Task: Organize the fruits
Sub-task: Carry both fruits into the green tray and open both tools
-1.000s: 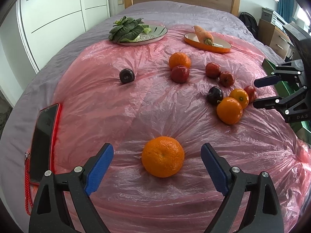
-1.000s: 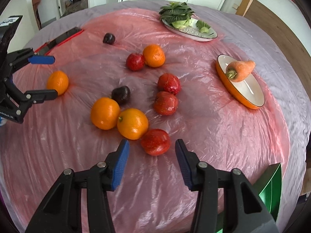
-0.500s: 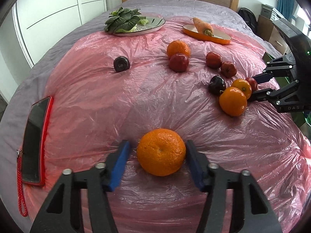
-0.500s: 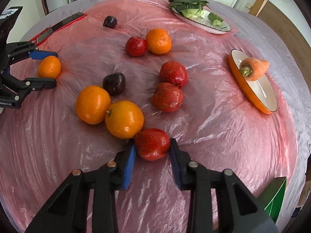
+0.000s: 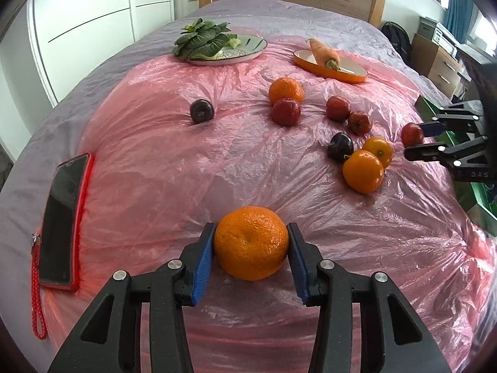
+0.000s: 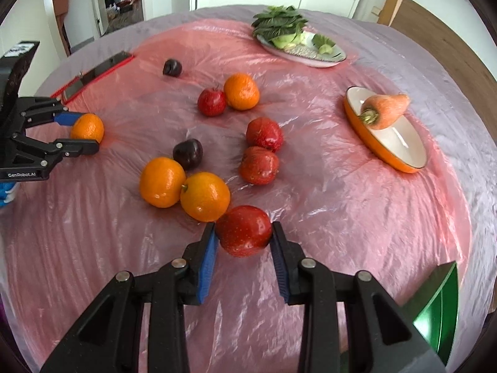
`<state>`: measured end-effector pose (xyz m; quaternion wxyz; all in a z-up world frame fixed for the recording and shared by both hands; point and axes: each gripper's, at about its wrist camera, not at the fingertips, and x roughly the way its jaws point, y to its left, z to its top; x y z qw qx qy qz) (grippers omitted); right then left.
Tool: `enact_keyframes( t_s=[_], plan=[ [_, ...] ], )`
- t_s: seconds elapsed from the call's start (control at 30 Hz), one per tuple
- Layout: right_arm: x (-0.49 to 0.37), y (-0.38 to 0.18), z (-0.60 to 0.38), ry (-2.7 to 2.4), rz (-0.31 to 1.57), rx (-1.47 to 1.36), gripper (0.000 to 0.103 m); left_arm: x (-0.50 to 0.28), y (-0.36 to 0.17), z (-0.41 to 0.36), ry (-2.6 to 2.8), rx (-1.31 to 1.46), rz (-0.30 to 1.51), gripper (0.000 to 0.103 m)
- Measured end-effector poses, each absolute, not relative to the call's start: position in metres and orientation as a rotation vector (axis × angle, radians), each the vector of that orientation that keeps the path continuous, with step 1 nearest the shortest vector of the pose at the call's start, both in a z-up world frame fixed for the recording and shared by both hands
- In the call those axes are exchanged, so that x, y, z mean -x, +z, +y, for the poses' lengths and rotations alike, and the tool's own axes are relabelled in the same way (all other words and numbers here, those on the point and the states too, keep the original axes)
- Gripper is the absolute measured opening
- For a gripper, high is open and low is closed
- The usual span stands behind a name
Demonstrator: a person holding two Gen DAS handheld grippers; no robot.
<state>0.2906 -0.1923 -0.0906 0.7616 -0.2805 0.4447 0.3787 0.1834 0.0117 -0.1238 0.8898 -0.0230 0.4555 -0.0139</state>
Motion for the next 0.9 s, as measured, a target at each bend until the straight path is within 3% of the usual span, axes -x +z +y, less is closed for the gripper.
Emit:
enact_keyframes(
  t_s=[0.47,0.9],
  plan=[
    [-0.257,-0.037,-0.284,0.66,0.914,0.484,0.047,-0.168,-0.082,-0.022,-0.073,-0.004,0.895,0.04],
    [-0.244,-0.026,-0.41,0.425,0.928,0.366,0.047,-0.197,-0.05,-0.135,-0.301,-0.06,0.857,0.04]
  ],
)
